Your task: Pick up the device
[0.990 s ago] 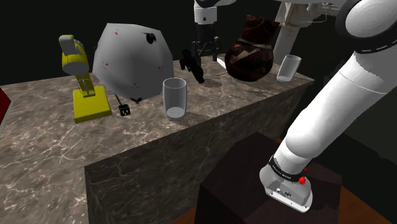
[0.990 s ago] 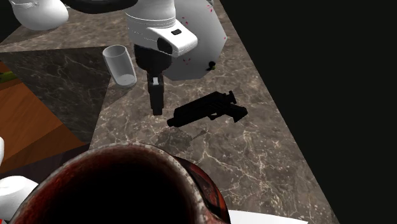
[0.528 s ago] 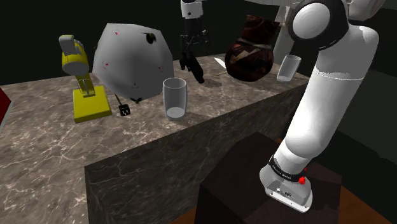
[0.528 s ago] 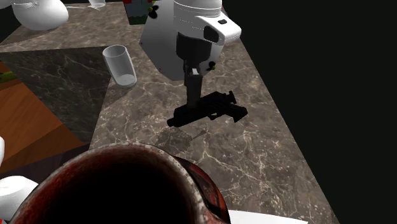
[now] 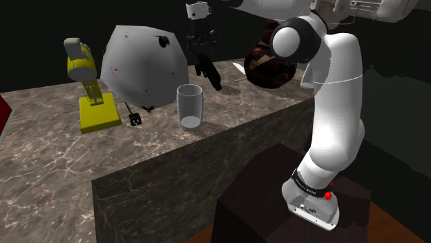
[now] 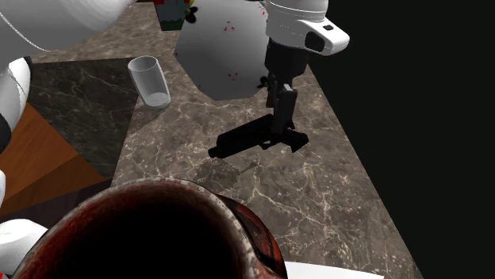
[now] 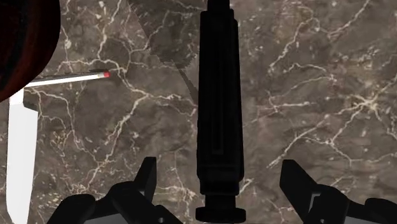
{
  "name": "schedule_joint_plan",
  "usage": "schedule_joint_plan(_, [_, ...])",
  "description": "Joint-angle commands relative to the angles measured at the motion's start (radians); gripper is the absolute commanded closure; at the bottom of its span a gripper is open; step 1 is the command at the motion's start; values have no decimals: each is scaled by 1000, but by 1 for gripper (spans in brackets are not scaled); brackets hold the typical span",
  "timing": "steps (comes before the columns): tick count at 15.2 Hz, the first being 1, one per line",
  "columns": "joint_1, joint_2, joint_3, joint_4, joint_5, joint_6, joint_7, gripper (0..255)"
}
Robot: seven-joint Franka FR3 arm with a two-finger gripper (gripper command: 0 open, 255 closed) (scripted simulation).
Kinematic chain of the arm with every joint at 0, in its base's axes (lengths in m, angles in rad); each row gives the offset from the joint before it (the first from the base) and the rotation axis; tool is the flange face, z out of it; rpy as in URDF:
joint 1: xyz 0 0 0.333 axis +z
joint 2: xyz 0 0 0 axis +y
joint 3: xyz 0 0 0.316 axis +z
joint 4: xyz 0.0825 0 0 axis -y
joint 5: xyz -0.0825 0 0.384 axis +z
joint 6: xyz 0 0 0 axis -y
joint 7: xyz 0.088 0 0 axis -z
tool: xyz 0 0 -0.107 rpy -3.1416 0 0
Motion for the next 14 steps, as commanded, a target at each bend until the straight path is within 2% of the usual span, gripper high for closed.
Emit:
schedule_joint_plan(1, [-1,-4,0,-30,0,27,4,0])
schedule_joint_plan(4, [-3,-22,0,-99,1,78,10,0])
schedule_joint_plan(7, [-3,-24,1,-112,1,87,11,0])
schedule_joint_plan(8, [-3,-22,1,-109,1,87,11,255])
schedule_joint_plan(14, [-3,-21,0,-108,1,87,11,255])
